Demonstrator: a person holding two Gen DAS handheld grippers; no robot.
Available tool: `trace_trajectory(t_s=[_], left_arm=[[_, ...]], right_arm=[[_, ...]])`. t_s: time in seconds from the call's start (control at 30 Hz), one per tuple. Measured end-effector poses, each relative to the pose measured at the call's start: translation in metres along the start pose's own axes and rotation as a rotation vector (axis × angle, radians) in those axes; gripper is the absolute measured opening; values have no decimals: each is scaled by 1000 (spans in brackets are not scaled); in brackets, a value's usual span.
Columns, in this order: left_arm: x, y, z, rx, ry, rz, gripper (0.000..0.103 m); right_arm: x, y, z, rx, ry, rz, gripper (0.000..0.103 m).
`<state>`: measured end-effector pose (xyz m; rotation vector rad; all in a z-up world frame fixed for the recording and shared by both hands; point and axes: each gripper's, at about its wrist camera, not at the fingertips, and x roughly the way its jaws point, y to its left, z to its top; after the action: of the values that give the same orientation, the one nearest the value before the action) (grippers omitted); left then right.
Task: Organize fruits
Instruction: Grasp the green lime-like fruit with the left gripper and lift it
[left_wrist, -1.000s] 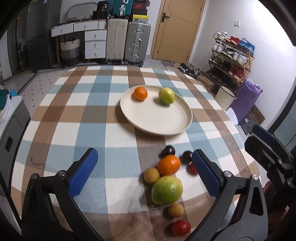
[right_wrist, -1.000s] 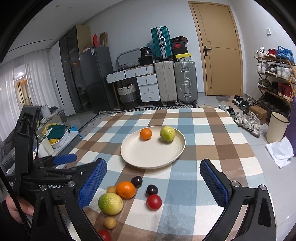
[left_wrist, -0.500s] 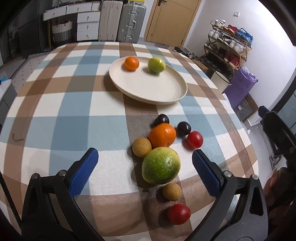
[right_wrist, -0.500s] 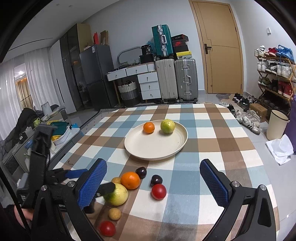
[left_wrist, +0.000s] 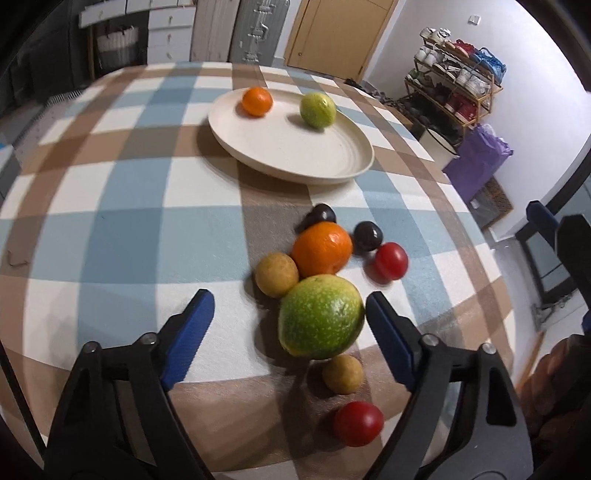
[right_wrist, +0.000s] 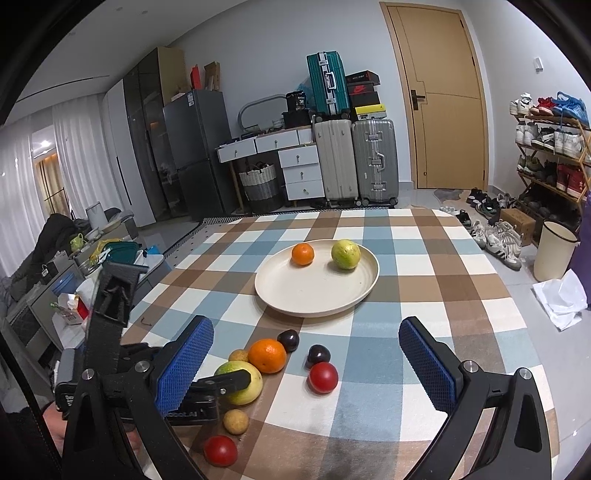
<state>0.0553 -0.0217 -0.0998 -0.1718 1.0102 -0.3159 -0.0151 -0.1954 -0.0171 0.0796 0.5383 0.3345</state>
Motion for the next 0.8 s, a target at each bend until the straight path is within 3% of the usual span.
trace_trajectory(t_s=[0.07, 0.13, 0.2, 0.8], left_arm=[[1, -1, -1, 6, -4, -22, 72], [1, -2, 0, 12, -8, -64, 54], [1, -6, 0, 26, -3, -83, 45], [-39, 20, 5, -46, -78, -126, 45]], right_arm=[[0, 0, 0, 2, 1, 1, 102], [1, 0, -1, 5, 1, 2, 102], [1, -1, -2, 10, 4, 2, 102], [7, -17, -9, 67, 30, 17, 102]])
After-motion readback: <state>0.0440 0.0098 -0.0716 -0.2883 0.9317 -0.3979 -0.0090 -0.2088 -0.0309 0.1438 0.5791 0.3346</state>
